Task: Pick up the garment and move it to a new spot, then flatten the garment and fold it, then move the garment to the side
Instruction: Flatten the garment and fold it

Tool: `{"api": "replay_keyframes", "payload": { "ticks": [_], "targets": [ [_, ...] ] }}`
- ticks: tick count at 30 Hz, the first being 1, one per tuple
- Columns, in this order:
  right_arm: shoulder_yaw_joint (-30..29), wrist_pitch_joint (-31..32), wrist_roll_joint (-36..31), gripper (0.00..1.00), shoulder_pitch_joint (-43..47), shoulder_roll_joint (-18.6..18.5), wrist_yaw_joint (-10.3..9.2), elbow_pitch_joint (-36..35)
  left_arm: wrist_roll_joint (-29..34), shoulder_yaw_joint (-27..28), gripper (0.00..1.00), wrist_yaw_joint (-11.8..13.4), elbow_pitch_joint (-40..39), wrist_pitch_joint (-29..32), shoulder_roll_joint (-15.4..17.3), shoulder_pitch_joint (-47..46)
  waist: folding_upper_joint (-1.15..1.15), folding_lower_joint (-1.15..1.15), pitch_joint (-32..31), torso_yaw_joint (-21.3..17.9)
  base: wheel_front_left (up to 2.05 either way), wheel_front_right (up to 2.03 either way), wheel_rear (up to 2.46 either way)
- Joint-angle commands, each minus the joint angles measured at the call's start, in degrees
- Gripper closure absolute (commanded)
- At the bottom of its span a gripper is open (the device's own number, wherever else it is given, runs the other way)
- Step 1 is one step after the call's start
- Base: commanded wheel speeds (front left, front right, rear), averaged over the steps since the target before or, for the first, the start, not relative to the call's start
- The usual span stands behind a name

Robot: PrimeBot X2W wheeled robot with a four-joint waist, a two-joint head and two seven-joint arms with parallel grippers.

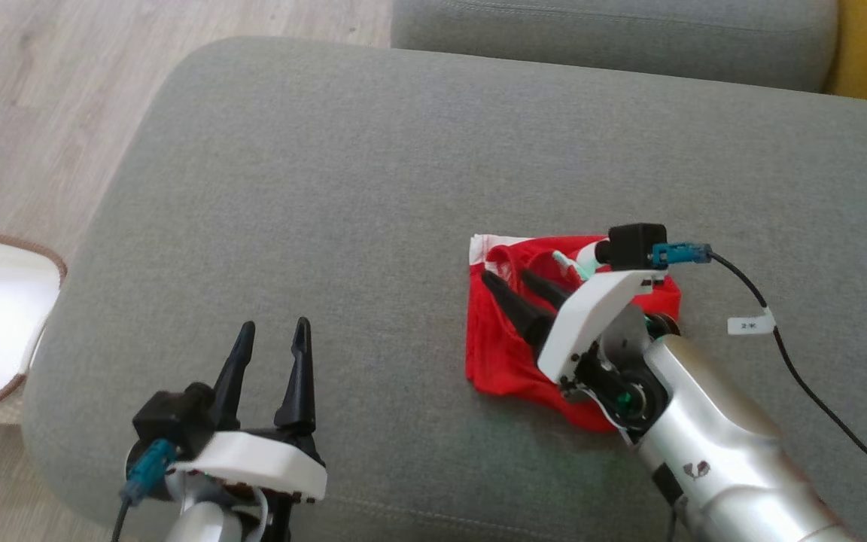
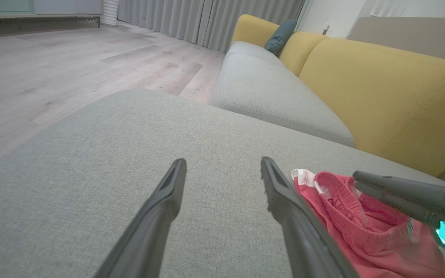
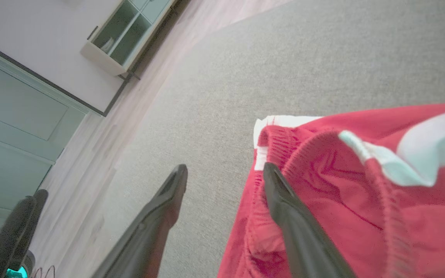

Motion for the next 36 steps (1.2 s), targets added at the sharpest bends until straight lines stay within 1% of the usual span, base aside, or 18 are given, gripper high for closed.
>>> {"api": "replay_keyframes", "payload": {
  "ticks": [1,4,6,8,13,16,20,21,22,23,24,25,26,31,36],
  "targets": [
    [1.43,-1.79,1.59,0.00,-2.65,1.07,0.37,-2.91,-0.24,1.72,0.00,0.28,-1.75,-0.71,-0.16,-2.80,0.00,0.00,-0.19,-0.59,0.00,0.00,0.00],
    [2.42,-4.60,3.24,0.00,-3.35,1.07,0.37,-5.06,-0.12,1.89,0.00,0.30,-1.88,-0.71,-0.16,-2.76,0.00,0.00,-0.39,-1.60,0.00,0.00,0.00],
    [2.35,-5.81,3.15,0.00,-3.59,1.07,0.37,-5.61,-0.07,1.97,0.00,0.30,-1.96,-0.71,-0.16,-2.75,0.00,0.00,-0.48,-1.98,0.00,0.00,0.00],
    [1.61,-8.37,1.59,0.00,-4.08,1.07,0.37,-6.15,0.05,2.13,0.00,0.33,-2.15,-0.71,-0.17,-2.67,0.00,0.00,-0.58,-2.80,0.00,0.00,0.00],
    [-3.41,-14.37,-7.24,0.00,-4.01,1.06,0.37,-5.40,0.35,2.38,0.00,0.30,-2.59,-0.71,-0.17,-2.45,0.00,0.00,-0.64,-4.76,0.00,0.00,0.00],
    [-7.43,-16.80,-11.78,0.00,-2.40,0.89,0.37,-5.48,0.50,2.46,0.00,0.27,-2.78,-0.71,-0.17,-2.39,0.00,0.00,-0.62,-5.61,0.00,0.00,0.00],
    [-12.67,-20.32,-19.72,0.00,0.93,0.42,0.37,-6.09,0.70,2.72,0.00,0.26,-3.05,-0.71,-0.17,-2.32,0.00,0.00,-0.46,-6.44,0.00,0.00,0.00],
    [-13.65,-20.85,-21.45,0.08,1.98,0.46,0.37,-6.32,0.75,2.77,0.00,0.22,-3.09,-0.71,-0.17,-2.33,0.00,0.00,-0.37,-6.56,0.00,0.00,0.00],
    [-14.45,-21.24,-23.16,0.34,3.06,0.51,0.37,-6.50,0.81,2.81,0.00,0.19,-3.15,-0.71,-0.17,-2.36,0.00,0.00,-0.24,-6.65,0.00,0.00,0.00],
    [-15.02,-21.46,-24.88,0.57,4.16,0.56,0.37,-6.58,0.86,2.83,0.00,0.15,-3.21,-0.71,-0.17,-2.41,0.00,0.00,-0.09,-6.68,0.00,0.00,0.00],
    [-15.41,-21.57,-26.42,0.71,5.27,0.62,0.37,-6.59,0.92,2.82,0.00,0.10,-3.26,-0.71,-0.17,-2.49,0.00,0.00,0.09,-6.65,0.00,0.00,0.00],
    [-15.56,-21.44,-27.62,0.90,6.40,0.69,0.37,-6.50,0.99,2.79,0.00,0.05,-3.30,-0.71,-0.17,-2.60,0.00,0.00,0.30,-6.55,0.00,0.00,0.00],
    [-15.58,-21.26,-28.48,1.00,7.46,0.76,0.37,-6.34,1.02,2.76,0.00,-0.03,-3.32,-0.71,-0.17,-2.72,0.00,0.00,0.51,-6.38,0.00,0.00,0.00],
    [-14.45,-20.71,-30.76,1.00,10.23,1.00,0.37,-4.37,1.17,2.81,0.00,-0.15,-3.17,-0.71,-0.17,-3.31,0.00,0.00,1.49,-5.03,0.00,0.00,0.00],
    [-9.64,-20.63,-27.24,1.00,9.61,1.05,0.37,-2.26,1.19,2.78,0.00,-0.29,-2.98,-0.71,-0.17,-3.74,0.00,0.00,1.94,-3.01,0.00,0.00,0.00]
  ]
}}
